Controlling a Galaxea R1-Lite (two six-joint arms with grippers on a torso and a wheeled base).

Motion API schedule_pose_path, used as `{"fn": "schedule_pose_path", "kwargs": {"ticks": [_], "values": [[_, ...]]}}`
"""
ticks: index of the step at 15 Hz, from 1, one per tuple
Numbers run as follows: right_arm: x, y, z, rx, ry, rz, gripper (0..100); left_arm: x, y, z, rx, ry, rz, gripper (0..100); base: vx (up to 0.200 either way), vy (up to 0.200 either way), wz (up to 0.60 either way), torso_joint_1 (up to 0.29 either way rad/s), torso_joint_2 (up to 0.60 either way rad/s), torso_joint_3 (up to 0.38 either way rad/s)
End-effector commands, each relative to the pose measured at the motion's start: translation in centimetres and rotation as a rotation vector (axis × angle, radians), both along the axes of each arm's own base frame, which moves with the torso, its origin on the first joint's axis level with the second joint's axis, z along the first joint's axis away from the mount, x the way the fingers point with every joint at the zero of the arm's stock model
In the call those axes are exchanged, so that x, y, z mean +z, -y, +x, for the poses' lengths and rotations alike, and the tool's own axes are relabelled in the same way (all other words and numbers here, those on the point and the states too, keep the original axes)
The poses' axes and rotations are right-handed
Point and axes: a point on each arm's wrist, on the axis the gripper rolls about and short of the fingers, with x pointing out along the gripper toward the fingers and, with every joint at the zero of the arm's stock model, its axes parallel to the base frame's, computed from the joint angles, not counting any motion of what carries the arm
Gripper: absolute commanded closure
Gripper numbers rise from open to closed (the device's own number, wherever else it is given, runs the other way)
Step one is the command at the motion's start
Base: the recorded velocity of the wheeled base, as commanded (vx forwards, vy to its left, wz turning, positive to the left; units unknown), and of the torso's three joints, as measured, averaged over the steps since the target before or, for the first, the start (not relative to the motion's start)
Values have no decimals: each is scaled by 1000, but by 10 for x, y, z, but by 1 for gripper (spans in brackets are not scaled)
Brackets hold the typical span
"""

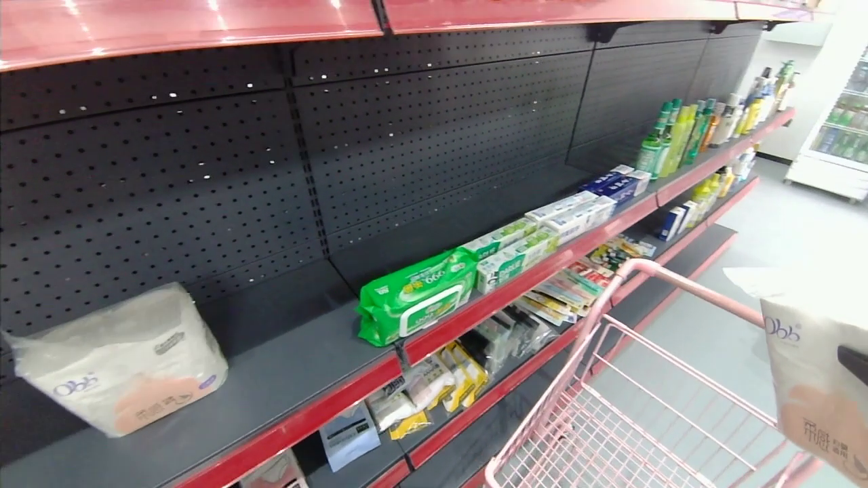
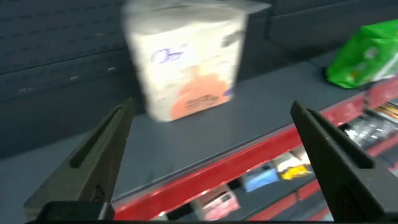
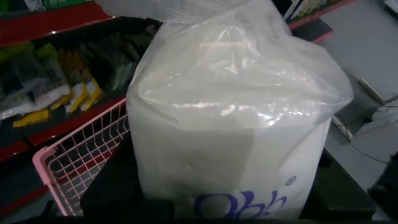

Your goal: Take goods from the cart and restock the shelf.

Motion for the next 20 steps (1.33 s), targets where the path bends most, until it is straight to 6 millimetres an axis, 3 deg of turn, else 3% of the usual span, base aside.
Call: {"fn": "schedule_pose_path", "kwargs": {"ticks": [1, 9, 15, 20], "values": [[0, 0, -1, 1, 4, 0, 100, 0, 0, 0, 1, -1, 0, 0, 0, 0, 600, -2, 7, 2], [1, 0, -3, -4, 16, -3, 100, 0, 0, 0, -1, -1, 0, 0, 0, 0, 600, 2, 3, 4], [3, 2, -26, -16, 94, -58, 100, 0, 0, 0, -1, -2, 0, 0, 0, 0, 0, 0, 0, 0], [-19, 0, -59, 101, 188, -29, 100, 0, 0, 0, -12, -2, 5, 0, 0, 0, 0, 0, 0, 0]]}}
